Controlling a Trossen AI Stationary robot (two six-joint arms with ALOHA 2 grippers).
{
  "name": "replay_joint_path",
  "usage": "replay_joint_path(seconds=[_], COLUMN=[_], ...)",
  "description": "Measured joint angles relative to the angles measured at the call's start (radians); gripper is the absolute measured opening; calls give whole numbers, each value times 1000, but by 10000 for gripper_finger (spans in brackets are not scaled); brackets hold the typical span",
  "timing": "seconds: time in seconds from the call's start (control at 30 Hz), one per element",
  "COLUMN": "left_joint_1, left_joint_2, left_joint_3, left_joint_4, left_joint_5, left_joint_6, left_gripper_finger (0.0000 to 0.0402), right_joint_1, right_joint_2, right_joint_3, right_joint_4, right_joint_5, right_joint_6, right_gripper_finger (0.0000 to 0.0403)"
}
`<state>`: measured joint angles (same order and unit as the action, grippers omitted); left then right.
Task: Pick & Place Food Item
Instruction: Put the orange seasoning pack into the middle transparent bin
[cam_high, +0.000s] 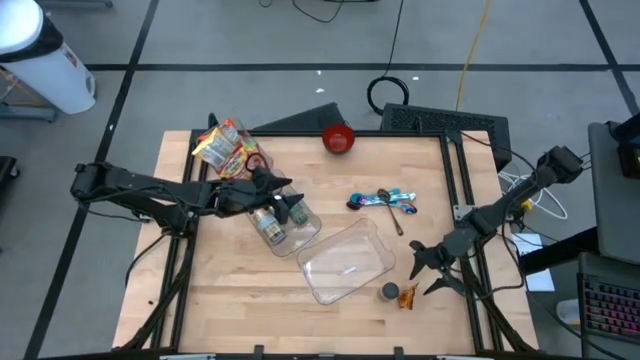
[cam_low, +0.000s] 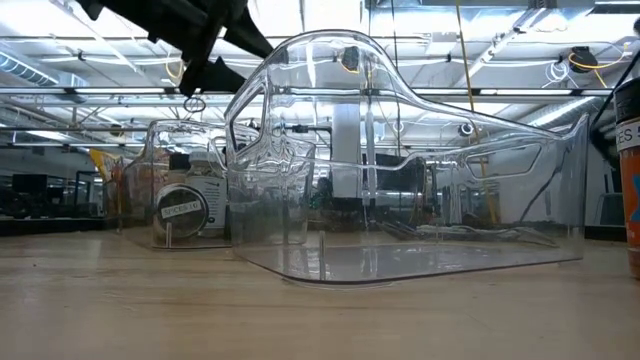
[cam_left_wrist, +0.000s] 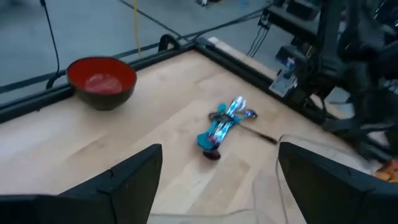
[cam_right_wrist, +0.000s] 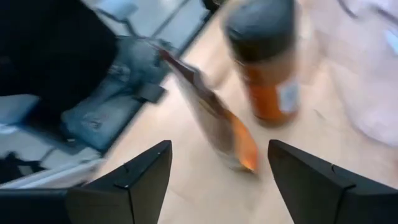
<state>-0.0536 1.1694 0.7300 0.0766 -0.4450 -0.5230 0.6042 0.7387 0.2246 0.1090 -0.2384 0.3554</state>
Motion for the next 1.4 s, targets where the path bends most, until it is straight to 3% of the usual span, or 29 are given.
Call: replay_joint_path(seconds=[0.33, 0.67, 0.87, 1.07, 1.4], left_joint_1=[0, 0, 1, 1, 1], left_joint_2=[0, 0, 0, 0, 0], left_joint_3=[0, 0, 0, 0, 0], left_joint_4=[9, 61, 81, 89, 102], left_joint_5=[0, -1, -1, -1, -1], left_joint_6=[-30, 1, 4, 4, 3], left_gripper_finger=[313, 321, 328, 317, 318], right_joint_1=[40, 100, 127, 131, 131], right_joint_2=[0, 91, 247, 408, 527], right_joint_3=[-206, -178, -126, -106, -105], right_joint_4=[370, 360, 350, 513, 624], right_joint_5=[116, 217, 242, 234, 238], right_joint_6=[-54, -87, -87, -86, -90], right_gripper_finger=[256, 256, 256, 256, 246])
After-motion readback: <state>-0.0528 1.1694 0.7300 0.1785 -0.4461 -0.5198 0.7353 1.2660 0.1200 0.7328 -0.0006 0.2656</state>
